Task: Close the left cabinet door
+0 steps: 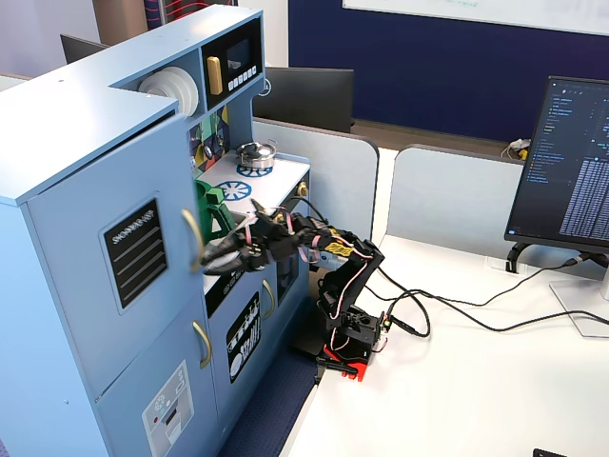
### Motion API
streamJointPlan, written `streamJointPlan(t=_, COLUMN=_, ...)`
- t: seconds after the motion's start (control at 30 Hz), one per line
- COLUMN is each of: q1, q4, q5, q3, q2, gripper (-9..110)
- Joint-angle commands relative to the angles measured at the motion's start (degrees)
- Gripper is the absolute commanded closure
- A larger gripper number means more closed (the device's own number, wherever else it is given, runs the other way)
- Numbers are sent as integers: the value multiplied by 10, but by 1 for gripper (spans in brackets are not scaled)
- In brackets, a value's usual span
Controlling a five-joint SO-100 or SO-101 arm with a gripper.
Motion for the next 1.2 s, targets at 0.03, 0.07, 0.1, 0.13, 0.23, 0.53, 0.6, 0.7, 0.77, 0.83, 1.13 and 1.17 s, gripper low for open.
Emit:
streamJointPlan(t=0.03, q1=27, q4=-37, q5=-4, q3=-23, q2=-8, gripper=102)
streamJointPlan(t=0.07, q1=24, q4=-33, q5=-4, q3=-18, q2=-4, gripper=102)
streamJointPlan(t=0.1, q1=20, q4=-29, q5=-4, q3=-13, q2=2, gripper=102)
streamJointPlan(t=0.13, q1=16, q4=-23, q5=-4, q3=-8, q2=8, gripper=102)
streamJointPlan(t=0.23, q1=-13, q4=31, q5=14, q3=4, q2=43, gripper=102)
streamJointPlan(t=0.53, q1=-34, q4=185, q5=4, q3=188, q2=237, gripper=102)
streamJointPlan(t=0.6, q1=29, q4=195, q5=5, q3=263, q2=287, gripper=102)
streamJointPlan(t=0.7, q1=133, q4=247, q5=11, q3=364, q2=359, gripper=102)
streamJointPlan(t=0.77, q1=205, q4=273, q5=24, q3=431, q2=399, gripper=102)
streamJointPlan(t=0.83, q1=262, q4=288, q5=40, q3=489, q2=432, gripper=102)
streamJointPlan(t=1.13, q1=425, q4=301, q5=114, q3=677, q2=461, gripper=102)
streamJointPlan(t=1.17, q1=433, q4=310, q5=115, q3=693, q2=463, gripper=102)
